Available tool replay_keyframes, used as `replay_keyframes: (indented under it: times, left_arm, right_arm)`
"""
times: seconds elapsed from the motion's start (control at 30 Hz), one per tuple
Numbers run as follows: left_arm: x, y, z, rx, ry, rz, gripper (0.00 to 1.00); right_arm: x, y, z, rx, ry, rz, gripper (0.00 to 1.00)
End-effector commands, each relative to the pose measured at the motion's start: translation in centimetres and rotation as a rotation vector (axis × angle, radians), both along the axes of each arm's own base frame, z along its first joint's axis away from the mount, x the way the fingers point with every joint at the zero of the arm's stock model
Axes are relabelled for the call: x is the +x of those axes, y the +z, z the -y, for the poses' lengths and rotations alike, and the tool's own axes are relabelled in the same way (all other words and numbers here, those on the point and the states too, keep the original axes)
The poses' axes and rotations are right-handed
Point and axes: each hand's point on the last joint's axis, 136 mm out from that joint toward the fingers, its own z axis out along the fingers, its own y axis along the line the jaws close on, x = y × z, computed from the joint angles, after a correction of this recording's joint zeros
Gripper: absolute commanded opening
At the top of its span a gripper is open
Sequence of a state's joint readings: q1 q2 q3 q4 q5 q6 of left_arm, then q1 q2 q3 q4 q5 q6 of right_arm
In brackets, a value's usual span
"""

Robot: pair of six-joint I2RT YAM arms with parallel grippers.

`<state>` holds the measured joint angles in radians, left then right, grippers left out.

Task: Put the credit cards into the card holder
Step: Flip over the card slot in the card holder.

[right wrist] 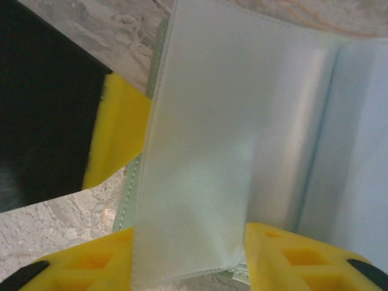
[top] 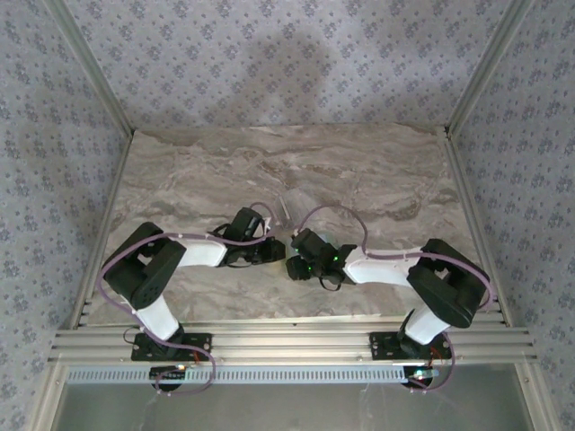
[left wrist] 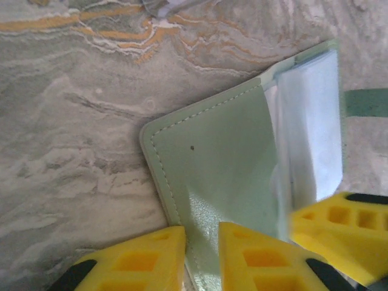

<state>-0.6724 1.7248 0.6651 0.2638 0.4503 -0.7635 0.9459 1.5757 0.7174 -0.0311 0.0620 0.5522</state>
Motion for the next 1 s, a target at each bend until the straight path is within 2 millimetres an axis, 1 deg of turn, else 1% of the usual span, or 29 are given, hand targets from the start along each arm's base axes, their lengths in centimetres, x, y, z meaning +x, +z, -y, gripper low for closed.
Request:
replay_keyframes:
  times: [0.0,0.13,0.2,0.33,0.47,0.63,0.77,0.9,0.97]
  left_arm:
    - [-1.0,-6.7,-1.4,0.106,0.022,-0.003,0.26]
    - [-0.9,-5.6,-1.8,0.039,0.046,-0.008,0.30]
    - [-0.9,-5.2,-2.1,0.021,0.063,-0.009,0.32]
    - [-0.8,-4.2,-2.8,-0.006,0.098,-0.001,0.35]
    - [-0.6,-3.0,-3.8,-0.029,0.143,0.014,0.36]
    - [-0.3,-1.4,-5.6,0.008,0.205,0.058,0.39]
    - [-0.4,0.3,-6.5,0.029,0.216,0.093,0.42]
    - [-0.3,1.8,-6.6,0.043,0.201,0.118,0.43]
    - [-0.5,2.4,-6.0,0.038,0.175,0.128,0.44]
  right_arm:
    - [-0.3,0.2,-1.4,0.045,0.054,-0.015,0.53]
    - [-0.8,0.5,-2.1,0.081,0.088,-0.041,0.62]
    - [-0.9,0.6,-2.2,0.086,0.091,-0.045,0.64]
    - [-1.4,1.4,-2.7,0.120,0.120,-0.055,0.71]
    - [-1.6,1.9,-2.7,0.117,0.133,-0.052,0.74]
    - [-1.6,2.3,-2.4,0.102,0.129,-0.044,0.75]
    - [-1.5,2.7,-2.3,0.099,0.131,-0.040,0.75]
    - [-1.0,3.7,-1.8,0.102,0.114,-0.013,0.74]
    - [-0.6,4.2,-1.1,0.088,0.088,0.004,0.72]
